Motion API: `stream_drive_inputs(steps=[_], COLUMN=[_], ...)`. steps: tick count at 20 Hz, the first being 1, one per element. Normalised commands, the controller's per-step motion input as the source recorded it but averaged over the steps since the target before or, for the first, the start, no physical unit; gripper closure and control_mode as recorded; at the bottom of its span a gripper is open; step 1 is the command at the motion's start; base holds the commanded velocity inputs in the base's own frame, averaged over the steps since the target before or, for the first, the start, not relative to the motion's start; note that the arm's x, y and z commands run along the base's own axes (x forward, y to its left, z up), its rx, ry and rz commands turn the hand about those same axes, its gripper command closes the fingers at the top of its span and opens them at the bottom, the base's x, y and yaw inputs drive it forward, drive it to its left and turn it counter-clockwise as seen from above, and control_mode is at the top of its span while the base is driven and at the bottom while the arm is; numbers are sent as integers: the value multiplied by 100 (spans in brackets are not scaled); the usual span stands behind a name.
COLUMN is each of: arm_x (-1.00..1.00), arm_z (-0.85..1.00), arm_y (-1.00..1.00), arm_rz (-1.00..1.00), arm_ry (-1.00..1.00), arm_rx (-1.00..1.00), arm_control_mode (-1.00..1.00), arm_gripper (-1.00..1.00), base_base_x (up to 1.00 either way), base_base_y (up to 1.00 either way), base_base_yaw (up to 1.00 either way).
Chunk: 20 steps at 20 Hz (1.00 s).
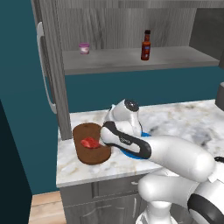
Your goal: Pick the steak from the plate and place it on the cutting board. Then pick the condiment bottle from the cabinet and place it next to the cutting board.
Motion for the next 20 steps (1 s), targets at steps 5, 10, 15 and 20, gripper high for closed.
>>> stream_drive_inputs(steps=[5,10,15,20], arm_x=[-5,-4,-13,-19], arm_z=[17,16,12,16], arm_y=[-14,-11,-7,-6], arm_rz=[13,15,11,10], arm_ry=[-9,-10,-7,-5], arm_rx=[7,8,10,11], arm_control_mode=[-100,-100,-100,-100], arm_gripper=[-100,-100,-100,-100], base_base_x=[0,0,0,0], base_base_y=[0,0,0,0], base_base_yaw=[0,0,0,0])
